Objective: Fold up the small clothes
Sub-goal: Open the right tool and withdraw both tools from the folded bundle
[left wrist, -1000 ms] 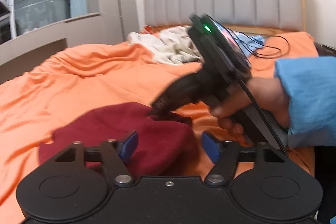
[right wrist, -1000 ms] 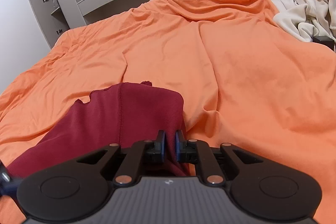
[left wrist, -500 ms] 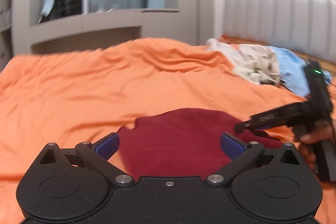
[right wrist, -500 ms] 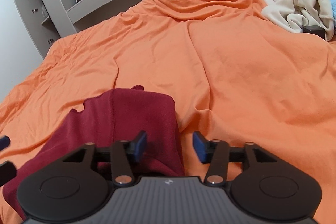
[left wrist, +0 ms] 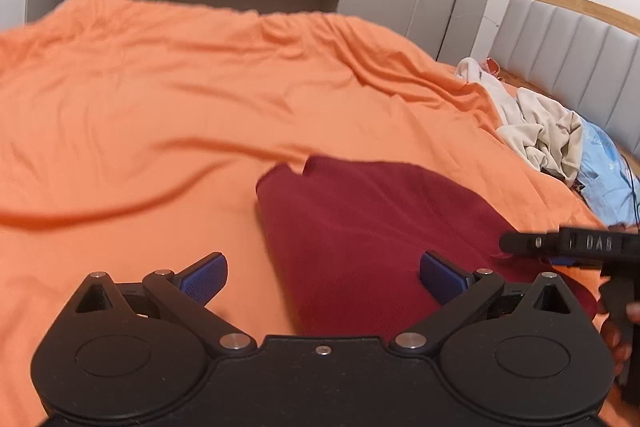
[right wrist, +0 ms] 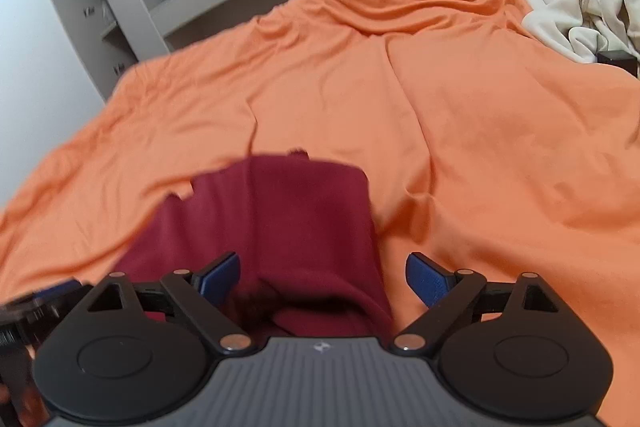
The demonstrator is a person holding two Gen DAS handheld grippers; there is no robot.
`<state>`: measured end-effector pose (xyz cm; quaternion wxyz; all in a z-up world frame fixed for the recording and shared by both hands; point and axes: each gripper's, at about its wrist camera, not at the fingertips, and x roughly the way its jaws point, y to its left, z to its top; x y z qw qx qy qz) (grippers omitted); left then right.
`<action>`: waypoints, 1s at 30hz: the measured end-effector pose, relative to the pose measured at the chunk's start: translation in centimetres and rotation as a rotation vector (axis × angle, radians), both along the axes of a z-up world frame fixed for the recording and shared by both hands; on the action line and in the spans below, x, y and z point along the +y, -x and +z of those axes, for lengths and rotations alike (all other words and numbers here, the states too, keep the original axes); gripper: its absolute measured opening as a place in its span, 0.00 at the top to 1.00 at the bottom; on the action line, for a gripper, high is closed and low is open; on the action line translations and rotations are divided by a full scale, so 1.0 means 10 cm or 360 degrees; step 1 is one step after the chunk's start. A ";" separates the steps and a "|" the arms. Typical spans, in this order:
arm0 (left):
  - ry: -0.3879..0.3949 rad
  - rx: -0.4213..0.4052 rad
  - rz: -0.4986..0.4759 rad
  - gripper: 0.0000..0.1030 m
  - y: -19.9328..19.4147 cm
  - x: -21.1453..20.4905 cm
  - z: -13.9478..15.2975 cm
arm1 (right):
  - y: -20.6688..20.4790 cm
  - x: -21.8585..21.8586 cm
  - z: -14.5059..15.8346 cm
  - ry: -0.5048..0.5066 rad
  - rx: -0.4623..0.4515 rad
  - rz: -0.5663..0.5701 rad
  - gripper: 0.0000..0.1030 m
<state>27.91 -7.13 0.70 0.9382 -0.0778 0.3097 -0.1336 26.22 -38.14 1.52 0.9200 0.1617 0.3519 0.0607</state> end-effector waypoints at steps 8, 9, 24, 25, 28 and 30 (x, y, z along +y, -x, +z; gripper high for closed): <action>0.0122 0.0170 0.0020 0.00 -0.05 -0.01 -0.25 | 0.10 -0.19 -0.27 -0.0100 0.0143 0.0004 0.00; 0.0129 0.0173 0.0021 0.00 -0.06 0.00 -0.26 | 0.10 -0.20 -0.28 -0.0122 0.0155 0.0004 0.00; 0.0152 0.0179 0.0029 0.00 -0.06 0.00 -0.28 | 0.12 -0.45 -0.07 -0.0343 0.0013 -0.0092 0.12; 0.0153 0.0178 0.0030 0.00 -0.06 0.00 -0.28 | 0.11 -0.44 -0.07 -0.0326 -0.0007 -0.0090 0.17; 0.0155 0.0178 0.0031 0.00 -0.06 0.00 -0.28 | 0.04 -0.43 -0.09 -0.0298 -0.0037 -0.0080 0.34; 0.0155 0.0178 0.0031 0.00 -0.06 0.00 -0.28 | 0.01 -0.41 -0.11 -0.0263 -0.0053 -0.0086 0.54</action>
